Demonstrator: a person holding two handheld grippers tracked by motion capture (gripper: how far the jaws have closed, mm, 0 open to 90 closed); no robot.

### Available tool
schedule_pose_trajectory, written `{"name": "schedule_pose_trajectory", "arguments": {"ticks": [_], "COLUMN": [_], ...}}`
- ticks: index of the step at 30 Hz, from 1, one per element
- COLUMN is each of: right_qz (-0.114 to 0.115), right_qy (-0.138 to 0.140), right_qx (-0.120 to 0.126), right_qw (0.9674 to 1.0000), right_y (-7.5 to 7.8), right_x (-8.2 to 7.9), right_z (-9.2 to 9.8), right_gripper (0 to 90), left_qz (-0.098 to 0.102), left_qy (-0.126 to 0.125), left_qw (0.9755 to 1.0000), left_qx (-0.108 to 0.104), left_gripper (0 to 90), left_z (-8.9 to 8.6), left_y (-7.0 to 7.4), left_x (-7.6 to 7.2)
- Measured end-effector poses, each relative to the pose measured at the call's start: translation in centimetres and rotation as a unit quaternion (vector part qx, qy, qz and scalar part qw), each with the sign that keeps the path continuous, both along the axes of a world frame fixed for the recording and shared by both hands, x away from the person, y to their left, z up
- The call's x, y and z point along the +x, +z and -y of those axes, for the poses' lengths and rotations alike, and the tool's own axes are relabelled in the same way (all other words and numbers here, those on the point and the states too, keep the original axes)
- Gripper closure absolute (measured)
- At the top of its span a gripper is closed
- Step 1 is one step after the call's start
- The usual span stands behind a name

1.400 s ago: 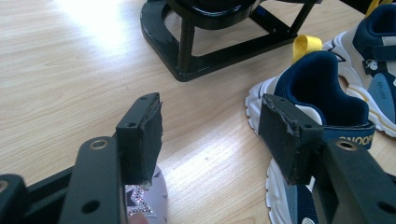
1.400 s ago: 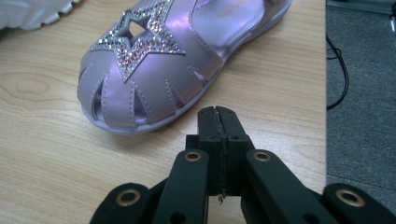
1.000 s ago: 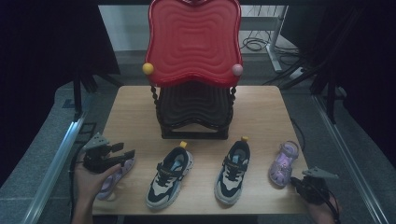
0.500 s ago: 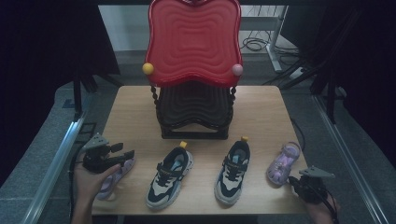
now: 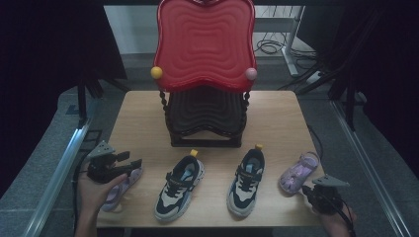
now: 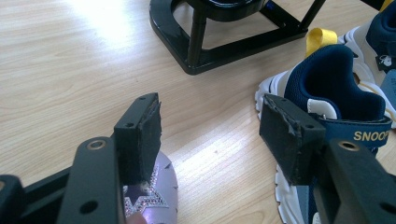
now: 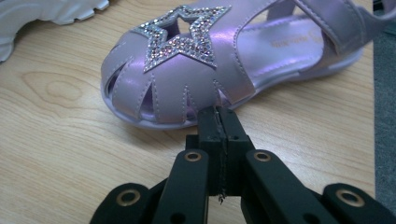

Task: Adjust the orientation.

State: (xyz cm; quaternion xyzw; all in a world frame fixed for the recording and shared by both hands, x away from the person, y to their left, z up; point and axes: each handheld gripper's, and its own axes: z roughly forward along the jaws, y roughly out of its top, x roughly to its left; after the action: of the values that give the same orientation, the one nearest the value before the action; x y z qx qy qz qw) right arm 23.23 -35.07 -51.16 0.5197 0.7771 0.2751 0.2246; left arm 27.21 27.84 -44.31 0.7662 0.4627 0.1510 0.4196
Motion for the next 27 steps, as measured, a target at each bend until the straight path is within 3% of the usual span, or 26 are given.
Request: {"name": "schedule_pose_trajectory", "arguments": {"ticks": [18,27], "right_qz": [0.003,0.003], "right_qy": [0.029,0.026], "right_qx": [-0.003,-0.009], "right_qw": [0.9996,0.9996], "right_y": [0.0,-0.1], "right_x": [0.6,1.1], "right_z": [-2.3,-3.7], "right_gripper": [89.8,89.8], "left_qz": [-0.003,-0.004], "left_qy": [-0.005,-0.004], "left_qw": [1.0000,1.0000], "left_qx": [0.004,0.005], "left_gripper": [39.1,39.0], "left_z": [0.1,0.0], "left_y": [-0.1,-0.1], "left_x": [0.1,0.2]}}
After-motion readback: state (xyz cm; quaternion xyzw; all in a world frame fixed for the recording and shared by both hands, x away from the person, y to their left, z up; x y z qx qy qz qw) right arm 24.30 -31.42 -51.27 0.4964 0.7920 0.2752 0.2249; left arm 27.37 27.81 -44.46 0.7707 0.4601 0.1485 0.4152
